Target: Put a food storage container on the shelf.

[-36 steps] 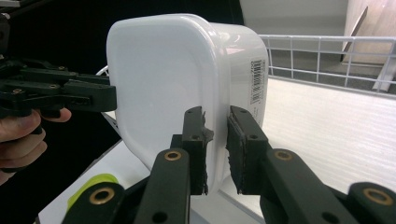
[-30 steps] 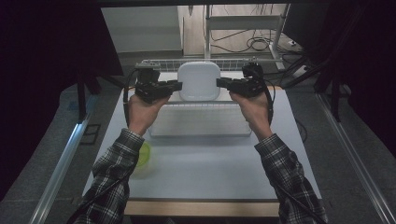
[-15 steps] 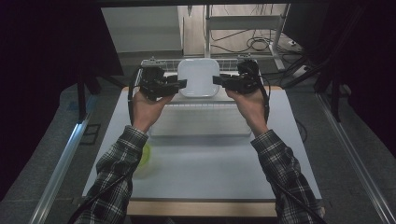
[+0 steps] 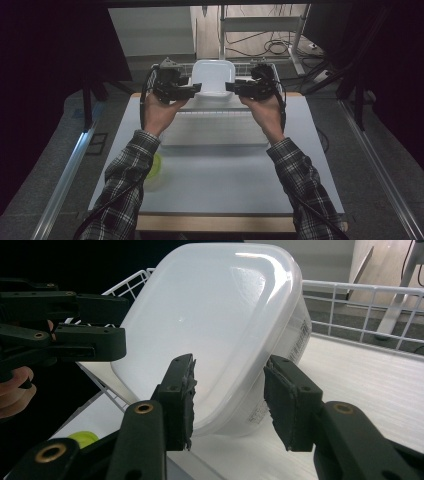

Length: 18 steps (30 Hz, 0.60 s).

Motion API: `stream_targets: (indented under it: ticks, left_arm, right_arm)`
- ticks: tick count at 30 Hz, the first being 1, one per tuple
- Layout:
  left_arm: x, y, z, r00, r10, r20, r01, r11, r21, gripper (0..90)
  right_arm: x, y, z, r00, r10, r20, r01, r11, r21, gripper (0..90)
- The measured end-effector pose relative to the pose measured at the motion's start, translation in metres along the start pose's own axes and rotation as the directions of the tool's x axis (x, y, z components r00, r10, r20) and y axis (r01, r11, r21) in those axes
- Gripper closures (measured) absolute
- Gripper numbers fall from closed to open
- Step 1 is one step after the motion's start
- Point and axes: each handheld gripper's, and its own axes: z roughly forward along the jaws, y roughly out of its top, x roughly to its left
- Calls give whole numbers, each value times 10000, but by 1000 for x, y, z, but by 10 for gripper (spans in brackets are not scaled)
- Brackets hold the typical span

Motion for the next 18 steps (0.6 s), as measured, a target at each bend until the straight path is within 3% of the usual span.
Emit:
stream_targets:
  ticks: [6,18]
  left_arm:
    - [2,3,5,9997,-250,42,251,9994,-229,419]
    - [9,9,13,9983,-379,-451,364,9988,-336,402]
  right_arm:
    - [-4,5,3,9981,-79,611,87,9999,-118,545]
    - [-6,7,5,9977,26,682,-9,9997,-247,544]
